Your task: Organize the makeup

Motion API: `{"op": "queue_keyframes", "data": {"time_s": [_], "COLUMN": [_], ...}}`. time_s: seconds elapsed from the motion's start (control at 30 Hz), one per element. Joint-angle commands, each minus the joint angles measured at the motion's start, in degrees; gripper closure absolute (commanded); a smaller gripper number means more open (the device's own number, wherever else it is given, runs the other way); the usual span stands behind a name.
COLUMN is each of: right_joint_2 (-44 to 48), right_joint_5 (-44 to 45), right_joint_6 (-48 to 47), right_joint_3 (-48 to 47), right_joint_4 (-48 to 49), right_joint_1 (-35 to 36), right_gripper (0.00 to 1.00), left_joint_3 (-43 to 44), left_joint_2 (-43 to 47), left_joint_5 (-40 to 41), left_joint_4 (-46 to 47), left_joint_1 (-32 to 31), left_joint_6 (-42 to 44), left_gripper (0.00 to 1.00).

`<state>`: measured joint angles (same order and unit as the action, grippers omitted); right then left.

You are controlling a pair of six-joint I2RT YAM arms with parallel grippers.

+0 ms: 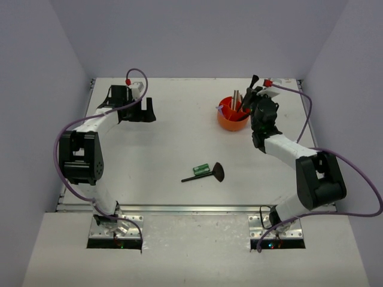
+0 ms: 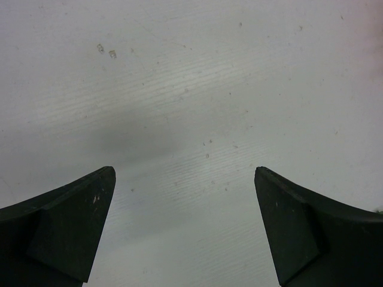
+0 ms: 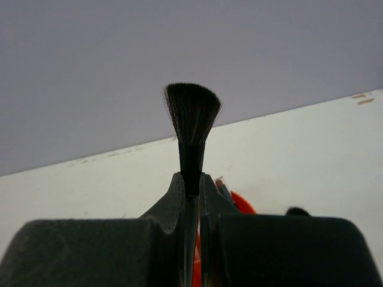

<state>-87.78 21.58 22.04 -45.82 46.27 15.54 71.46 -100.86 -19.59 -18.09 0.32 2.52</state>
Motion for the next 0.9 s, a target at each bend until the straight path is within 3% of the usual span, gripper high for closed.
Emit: {"op": "queue_keyframes", "data": {"time_s": [0.0, 0.37, 0.7, 0.87], "right_joint_2": [0.1, -5.7, -9.0, -5.5], "right_joint_5": [3.4, 7.7, 5.5, 0.6], "right_joint_6": [1.9, 3.2, 2.7, 0.9], "right_joint_3": [0.6, 0.4, -0.6, 0.1], "right_joint_4": [7.2, 7.2, 7.2, 3.8], "right_joint_1": [-0.1, 0.0, -0.1, -0.1], "right_gripper": [1.0, 1.0, 0.99, 0.55], "left_joint_3": [-0.2, -0.7, -0.8, -0.8], "left_joint_2": [2.8, 3.2, 3.4, 3.1], "left_joint_5": [-1.1, -0.9, -1.1, -1.3], "left_joint_4": [2.0, 2.2, 2.3, 2.4], "left_joint_1": [1.2, 1.7, 2.2, 2.2], "left_joint_6": [-0.2, 0.0, 0.0, -0.2], "left_gripper": [0.0, 0.0, 0.0, 0.0]}}
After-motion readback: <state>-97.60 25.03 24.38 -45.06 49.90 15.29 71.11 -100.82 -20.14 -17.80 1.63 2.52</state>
